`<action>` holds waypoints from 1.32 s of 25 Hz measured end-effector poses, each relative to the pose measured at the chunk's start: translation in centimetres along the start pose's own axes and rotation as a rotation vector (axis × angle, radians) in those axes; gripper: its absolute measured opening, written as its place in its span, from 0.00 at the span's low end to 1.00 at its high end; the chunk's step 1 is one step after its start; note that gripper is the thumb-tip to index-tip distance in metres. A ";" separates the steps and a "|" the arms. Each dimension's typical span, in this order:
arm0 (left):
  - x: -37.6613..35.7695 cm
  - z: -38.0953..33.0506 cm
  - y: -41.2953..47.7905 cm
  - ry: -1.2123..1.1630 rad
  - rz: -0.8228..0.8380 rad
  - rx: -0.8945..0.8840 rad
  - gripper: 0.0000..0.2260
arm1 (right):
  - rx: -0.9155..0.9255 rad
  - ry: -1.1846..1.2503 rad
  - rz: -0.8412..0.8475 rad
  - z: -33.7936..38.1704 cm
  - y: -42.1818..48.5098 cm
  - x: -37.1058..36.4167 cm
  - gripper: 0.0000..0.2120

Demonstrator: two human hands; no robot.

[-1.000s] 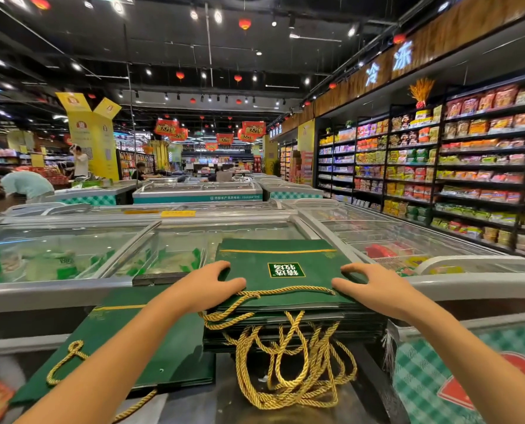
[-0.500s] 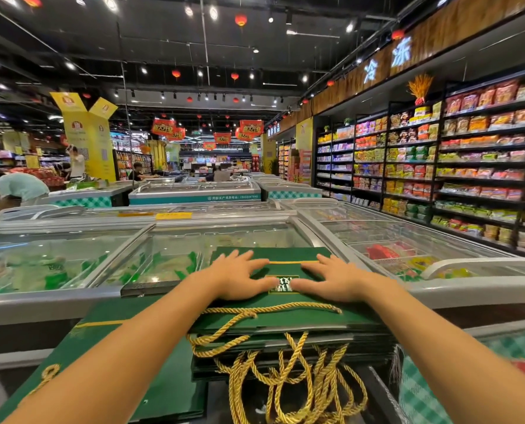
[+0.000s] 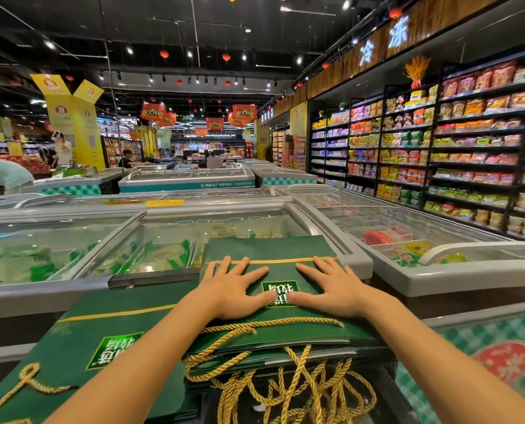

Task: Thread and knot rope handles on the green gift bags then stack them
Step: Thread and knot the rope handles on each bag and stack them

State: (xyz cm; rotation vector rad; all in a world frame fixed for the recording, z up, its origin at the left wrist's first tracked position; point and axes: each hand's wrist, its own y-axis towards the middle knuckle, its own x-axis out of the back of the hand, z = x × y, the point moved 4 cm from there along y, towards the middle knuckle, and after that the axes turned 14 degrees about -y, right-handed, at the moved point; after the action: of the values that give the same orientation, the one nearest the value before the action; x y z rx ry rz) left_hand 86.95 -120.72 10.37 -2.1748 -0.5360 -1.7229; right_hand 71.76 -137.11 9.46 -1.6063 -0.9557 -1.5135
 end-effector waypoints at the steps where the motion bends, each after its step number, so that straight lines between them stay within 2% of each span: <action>1: -0.2 0.1 0.1 0.005 -0.008 0.000 0.34 | 0.000 0.005 -0.002 -0.1 0.1 -0.3 0.61; 7: -0.5 0.3 0.2 -0.006 -0.038 -0.011 0.34 | -0.002 0.008 -0.015 0.0 0.2 -0.7 0.58; 13: 1.2 -0.3 -0.8 -0.042 -0.052 -0.044 0.33 | -0.017 -0.023 -0.016 0.7 -0.7 2.0 0.48; 15: 3.2 -0.6 -2.2 -0.114 -0.114 -0.109 0.28 | -0.022 -0.011 -0.065 1.0 -1.3 3.6 0.42; 17: 5.5 -0.2 -4.4 -0.190 -0.201 -0.148 0.19 | 0.004 -0.015 -0.177 2.1 -1.8 5.2 0.31; 20: 7.9 2.0 -9.3 -0.201 -0.347 -0.130 0.14 | 0.084 0.059 -0.341 6.2 -3.3 7.4 0.20; 25: 8.7 8.6 -17.8 -0.183 -0.418 -0.023 0.12 | 0.332 0.120 -0.433 17.5 -6.3 9.8 0.15; 30: 5.3 16.0 -24.6 -0.169 -0.366 0.139 0.13 | 0.521 -0.150 -0.513 27.9 -8.7 7.0 0.15; 31: 4.2 17.3 -25.5 -0.169 -0.354 0.168 0.15 | 0.543 -0.184 -0.497 29.4 -8.9 5.7 0.14; 33: 2.0 19.3 -26.8 -0.187 -0.327 0.225 0.18 | 0.526 -0.190 -0.360 31.2 -8.6 2.6 0.14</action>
State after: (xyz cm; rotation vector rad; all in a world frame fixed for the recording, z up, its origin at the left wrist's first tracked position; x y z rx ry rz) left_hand 91.19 -87.99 8.33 -2.1874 -1.1308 -1.5218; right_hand 78.75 -105.38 10.54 -1.2494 -1.6625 -1.1965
